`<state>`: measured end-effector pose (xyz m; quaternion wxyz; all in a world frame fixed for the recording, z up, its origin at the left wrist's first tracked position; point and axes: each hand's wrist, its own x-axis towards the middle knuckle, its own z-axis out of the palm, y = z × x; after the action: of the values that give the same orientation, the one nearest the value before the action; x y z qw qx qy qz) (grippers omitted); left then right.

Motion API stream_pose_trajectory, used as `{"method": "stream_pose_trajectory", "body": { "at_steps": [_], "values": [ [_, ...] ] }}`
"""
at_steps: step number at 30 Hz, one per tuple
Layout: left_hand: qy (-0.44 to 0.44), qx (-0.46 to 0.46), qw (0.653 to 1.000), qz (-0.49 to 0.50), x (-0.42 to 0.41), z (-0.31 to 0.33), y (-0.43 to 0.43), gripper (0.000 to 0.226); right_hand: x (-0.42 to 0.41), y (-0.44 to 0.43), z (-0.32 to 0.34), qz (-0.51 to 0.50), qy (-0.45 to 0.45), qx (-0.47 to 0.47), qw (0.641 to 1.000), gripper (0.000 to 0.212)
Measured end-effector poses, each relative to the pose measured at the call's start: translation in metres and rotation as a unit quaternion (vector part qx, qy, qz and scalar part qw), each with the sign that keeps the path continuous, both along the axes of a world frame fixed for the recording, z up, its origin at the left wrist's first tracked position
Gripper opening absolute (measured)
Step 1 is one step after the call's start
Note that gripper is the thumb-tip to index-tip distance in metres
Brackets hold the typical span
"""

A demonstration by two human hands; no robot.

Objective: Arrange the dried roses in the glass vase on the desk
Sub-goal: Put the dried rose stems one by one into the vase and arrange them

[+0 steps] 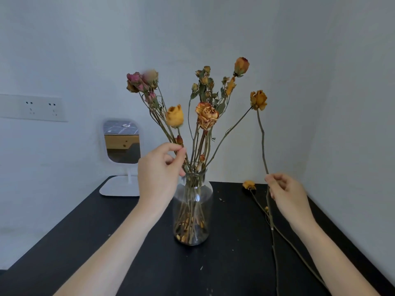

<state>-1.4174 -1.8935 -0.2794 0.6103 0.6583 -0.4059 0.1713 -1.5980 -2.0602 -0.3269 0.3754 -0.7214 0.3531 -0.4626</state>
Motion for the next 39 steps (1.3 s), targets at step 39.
{"method": "stream_pose_trajectory", "body": {
  "at_steps": [39],
  "values": [
    [-0.008,-0.051,0.999,0.008,0.005,-0.014,-0.039,0.019,0.009,0.008,-0.003,0.007,0.017,-0.016,1.0,0.017]
  ]
}}
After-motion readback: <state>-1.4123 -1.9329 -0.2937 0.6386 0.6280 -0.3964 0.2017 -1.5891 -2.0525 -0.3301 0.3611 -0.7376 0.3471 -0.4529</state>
